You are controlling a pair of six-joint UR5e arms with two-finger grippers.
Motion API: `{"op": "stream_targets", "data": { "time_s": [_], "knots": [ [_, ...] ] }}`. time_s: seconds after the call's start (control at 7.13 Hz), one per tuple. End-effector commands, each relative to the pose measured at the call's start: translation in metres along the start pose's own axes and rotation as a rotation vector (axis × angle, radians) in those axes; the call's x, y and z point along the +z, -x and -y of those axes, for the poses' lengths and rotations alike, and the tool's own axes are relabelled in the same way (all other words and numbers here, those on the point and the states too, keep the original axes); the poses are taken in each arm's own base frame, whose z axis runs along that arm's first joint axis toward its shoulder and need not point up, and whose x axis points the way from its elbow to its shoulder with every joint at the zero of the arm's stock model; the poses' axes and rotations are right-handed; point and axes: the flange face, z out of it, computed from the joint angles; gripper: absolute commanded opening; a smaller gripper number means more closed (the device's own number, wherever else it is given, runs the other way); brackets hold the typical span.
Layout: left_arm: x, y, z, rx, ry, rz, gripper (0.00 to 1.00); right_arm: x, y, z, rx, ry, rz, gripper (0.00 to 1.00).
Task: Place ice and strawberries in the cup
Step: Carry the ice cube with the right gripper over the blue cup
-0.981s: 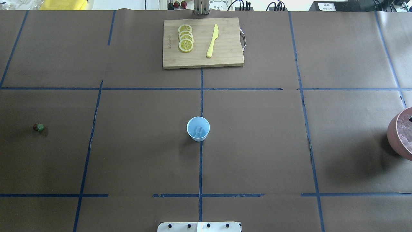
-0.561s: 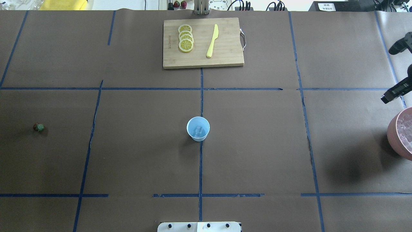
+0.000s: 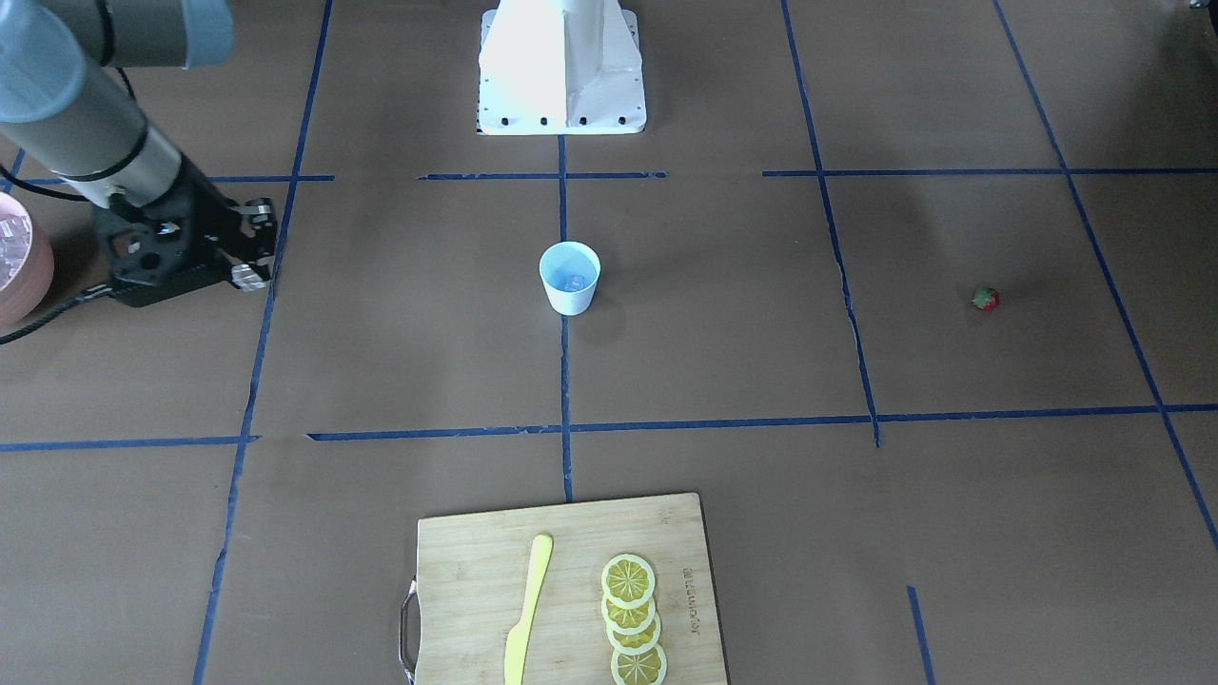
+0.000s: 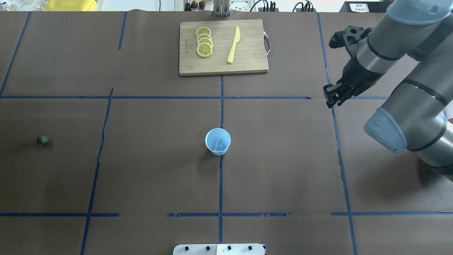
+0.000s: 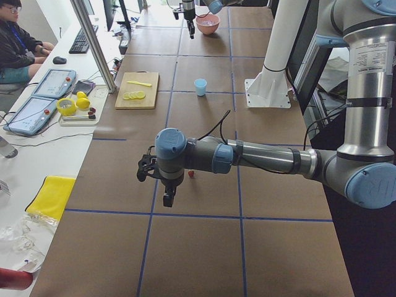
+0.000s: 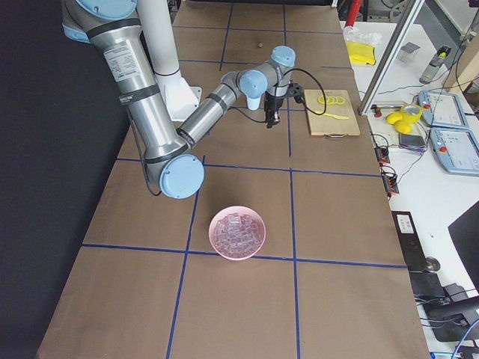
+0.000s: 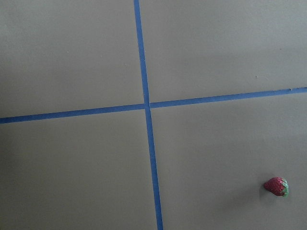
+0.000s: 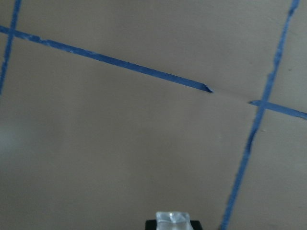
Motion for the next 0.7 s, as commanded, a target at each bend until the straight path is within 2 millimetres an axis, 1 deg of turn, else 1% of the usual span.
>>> {"op": "stream_targets", "data": {
  "time_s": [0.0,0.14,0.28,0.42,0.56],
  "knots": [
    [0.005,0.004,-0.001,-0.006,0.01,0.0,1.0,0.023,0.115,0.011,0.092,-0.023,-0.013,0.0],
    [0.006,0.006,-0.001,-0.005,0.013,0.0,1.0,0.042,0.162,0.012,0.113,-0.025,-0.032,0.0],
    [0.008,0.008,-0.002,-0.008,0.016,0.0,1.0,0.053,0.198,0.017,0.144,-0.019,-0.039,0.0],
    [0.008,0.008,-0.002,-0.007,0.016,0.0,1.0,0.066,0.22,0.016,0.16,-0.03,-0.062,0.0],
    [0.008,0.008,-0.002,-0.007,0.016,0.0,1.0,0.069,0.23,0.015,0.154,-0.026,-0.061,0.0]
  ]
}}
